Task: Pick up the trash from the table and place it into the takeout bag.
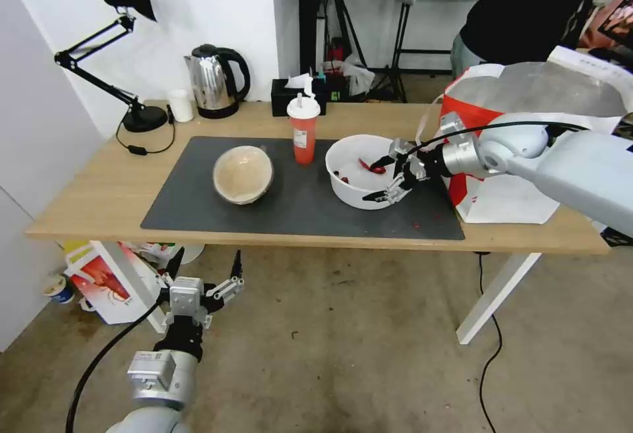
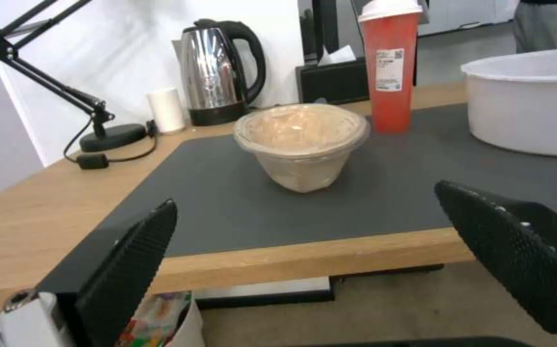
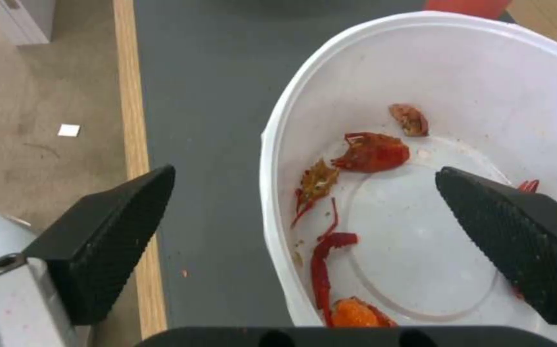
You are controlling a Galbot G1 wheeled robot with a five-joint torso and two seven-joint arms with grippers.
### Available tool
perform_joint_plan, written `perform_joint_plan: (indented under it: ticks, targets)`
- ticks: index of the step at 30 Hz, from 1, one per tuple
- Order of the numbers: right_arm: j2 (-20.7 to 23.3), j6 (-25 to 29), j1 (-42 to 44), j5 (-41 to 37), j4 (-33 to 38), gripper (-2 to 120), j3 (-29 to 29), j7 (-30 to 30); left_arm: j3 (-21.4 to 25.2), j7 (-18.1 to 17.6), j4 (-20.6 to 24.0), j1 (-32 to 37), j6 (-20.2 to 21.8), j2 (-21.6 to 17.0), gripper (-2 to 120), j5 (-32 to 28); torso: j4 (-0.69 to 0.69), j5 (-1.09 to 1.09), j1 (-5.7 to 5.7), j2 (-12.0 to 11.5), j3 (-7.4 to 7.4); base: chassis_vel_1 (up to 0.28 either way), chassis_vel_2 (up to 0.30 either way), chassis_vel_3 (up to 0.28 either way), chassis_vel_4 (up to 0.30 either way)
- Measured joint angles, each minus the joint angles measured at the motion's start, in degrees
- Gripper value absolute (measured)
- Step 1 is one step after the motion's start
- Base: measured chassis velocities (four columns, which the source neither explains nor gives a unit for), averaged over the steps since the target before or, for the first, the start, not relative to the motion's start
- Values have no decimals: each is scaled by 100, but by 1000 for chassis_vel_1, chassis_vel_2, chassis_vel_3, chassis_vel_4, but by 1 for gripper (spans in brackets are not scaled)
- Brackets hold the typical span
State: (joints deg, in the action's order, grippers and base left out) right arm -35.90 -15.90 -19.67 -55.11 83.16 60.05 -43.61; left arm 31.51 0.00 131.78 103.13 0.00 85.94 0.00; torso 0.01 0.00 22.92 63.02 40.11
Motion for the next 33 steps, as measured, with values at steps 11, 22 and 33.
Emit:
perform_joint_plan:
  ticks: [11, 22, 33]
  targets:
    - [-93, -43, -230, -119, -67, 100, 237, -42, 0, 0, 0, 0, 0, 0, 100, 0, 0, 1, 0, 0, 0, 0, 0, 0, 0]
    - [-95, -51, -515, -120, -118, 100, 507, -528, 0, 0, 0, 0, 0, 0, 100, 0, -1, 0, 0, 0, 0, 0, 0, 0, 0]
    - [-70, -43, -515, 44, -115, 100, 567, -651, 0, 0, 0, 0, 0, 0, 100, 0, -1, 1, 0, 0, 0, 0, 0, 0, 0]
